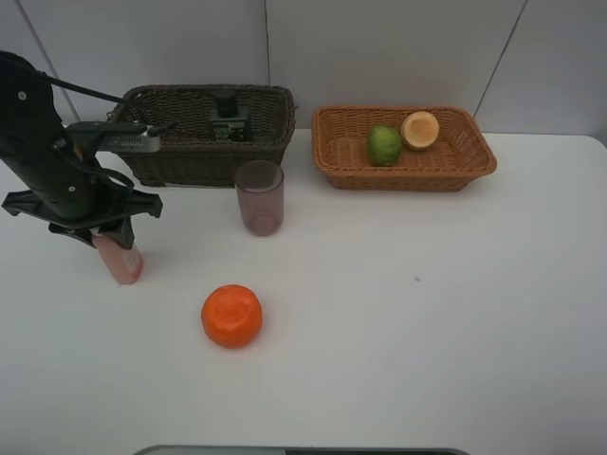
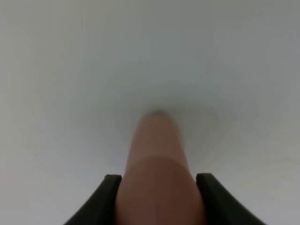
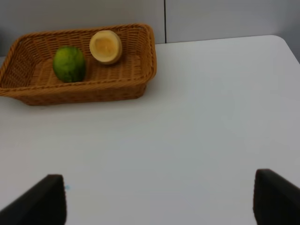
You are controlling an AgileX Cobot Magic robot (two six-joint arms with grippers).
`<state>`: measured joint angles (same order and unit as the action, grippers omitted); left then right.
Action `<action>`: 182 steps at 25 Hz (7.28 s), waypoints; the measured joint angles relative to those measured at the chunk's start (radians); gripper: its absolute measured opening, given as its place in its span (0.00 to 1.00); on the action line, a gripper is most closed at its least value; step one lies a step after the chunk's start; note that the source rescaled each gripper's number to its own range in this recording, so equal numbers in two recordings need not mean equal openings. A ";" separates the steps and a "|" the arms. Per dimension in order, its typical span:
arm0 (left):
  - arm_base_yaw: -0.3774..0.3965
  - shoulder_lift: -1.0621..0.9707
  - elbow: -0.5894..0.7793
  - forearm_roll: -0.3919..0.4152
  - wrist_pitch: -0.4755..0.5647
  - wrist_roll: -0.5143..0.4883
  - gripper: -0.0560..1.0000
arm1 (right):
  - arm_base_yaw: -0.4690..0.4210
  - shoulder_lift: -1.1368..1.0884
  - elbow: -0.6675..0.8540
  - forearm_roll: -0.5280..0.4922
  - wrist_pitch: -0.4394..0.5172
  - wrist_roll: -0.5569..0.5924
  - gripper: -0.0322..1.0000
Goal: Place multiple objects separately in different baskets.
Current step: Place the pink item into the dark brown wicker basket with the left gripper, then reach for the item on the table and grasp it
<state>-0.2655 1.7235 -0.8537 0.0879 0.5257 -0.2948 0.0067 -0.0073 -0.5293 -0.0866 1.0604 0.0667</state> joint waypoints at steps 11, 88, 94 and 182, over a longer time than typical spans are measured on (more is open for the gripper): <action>0.000 0.000 0.000 0.001 -0.006 -0.013 0.41 | 0.000 0.000 0.000 0.000 0.000 0.000 0.70; 0.005 0.244 -0.772 0.028 0.131 0.157 0.87 | 0.000 0.000 0.000 0.000 0.000 0.000 0.70; -0.061 0.174 -0.774 0.008 0.222 0.224 0.90 | 0.000 0.000 0.000 0.000 0.000 0.000 0.70; -0.379 0.520 -0.777 -0.088 0.295 0.639 0.06 | 0.000 0.000 0.000 0.000 0.000 0.000 0.70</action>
<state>-0.6444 2.2439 -1.6307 0.0000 0.8207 0.3443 0.0067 -0.0073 -0.5293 -0.0866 1.0604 0.0667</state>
